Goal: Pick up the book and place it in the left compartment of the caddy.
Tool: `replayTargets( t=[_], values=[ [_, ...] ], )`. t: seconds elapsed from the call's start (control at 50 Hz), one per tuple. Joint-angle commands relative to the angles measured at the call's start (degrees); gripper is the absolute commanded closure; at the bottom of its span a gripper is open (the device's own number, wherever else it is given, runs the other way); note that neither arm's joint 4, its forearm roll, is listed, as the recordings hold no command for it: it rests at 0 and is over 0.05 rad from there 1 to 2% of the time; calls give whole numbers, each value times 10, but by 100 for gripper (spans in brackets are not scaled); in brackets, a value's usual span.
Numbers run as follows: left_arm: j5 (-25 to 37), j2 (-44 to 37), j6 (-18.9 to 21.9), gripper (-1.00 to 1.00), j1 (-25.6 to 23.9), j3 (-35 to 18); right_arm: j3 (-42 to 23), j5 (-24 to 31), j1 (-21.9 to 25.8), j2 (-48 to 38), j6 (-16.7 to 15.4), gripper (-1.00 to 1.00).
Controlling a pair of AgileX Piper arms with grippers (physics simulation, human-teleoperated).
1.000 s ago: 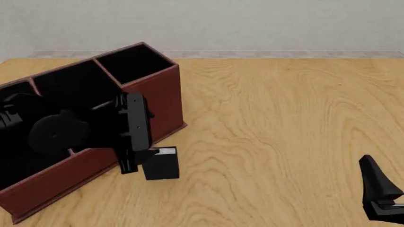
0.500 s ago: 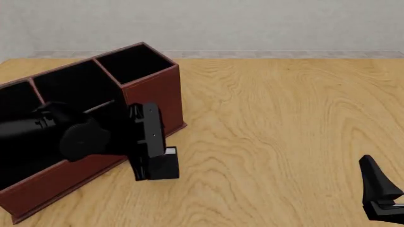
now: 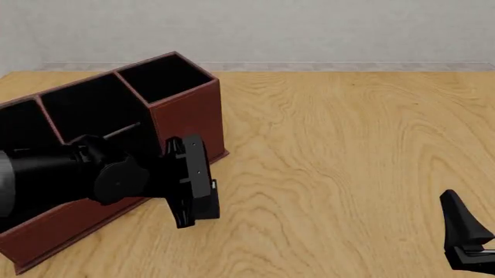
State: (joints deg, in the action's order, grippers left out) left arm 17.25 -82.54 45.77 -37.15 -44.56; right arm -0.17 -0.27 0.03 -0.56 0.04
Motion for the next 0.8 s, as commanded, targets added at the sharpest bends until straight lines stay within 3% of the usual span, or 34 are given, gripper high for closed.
replayTargets(
  t=[0.02,0.8],
  values=[
    [-16,-18,-15,-100,-2,7,0,2,0,2,0,-100],
    [-53,-40,-23,-100,3,29,0,2,0,2,0,-100]
  ],
)
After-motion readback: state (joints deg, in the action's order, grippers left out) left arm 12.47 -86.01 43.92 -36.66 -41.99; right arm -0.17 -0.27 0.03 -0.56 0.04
